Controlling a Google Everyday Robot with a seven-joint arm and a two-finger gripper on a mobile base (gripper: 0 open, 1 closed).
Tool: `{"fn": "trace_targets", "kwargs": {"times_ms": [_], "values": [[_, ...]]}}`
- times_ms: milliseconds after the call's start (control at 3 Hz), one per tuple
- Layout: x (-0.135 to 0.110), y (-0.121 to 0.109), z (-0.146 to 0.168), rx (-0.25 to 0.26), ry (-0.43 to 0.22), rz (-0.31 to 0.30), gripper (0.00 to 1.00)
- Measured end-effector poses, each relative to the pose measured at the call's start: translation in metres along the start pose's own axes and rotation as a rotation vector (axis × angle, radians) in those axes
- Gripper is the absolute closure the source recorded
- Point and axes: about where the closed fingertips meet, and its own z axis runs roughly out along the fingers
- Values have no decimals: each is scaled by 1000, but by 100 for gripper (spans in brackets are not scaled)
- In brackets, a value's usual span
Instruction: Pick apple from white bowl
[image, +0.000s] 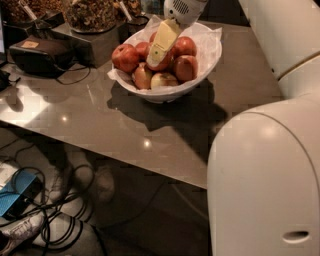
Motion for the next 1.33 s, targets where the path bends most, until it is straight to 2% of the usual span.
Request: {"fn": "trace_targets", "kwargs": {"times_ms": [667,1333], "values": [[-5,-8,11,-12,0,17,8],[-8,-15,29,-30,20,26,13]]}}
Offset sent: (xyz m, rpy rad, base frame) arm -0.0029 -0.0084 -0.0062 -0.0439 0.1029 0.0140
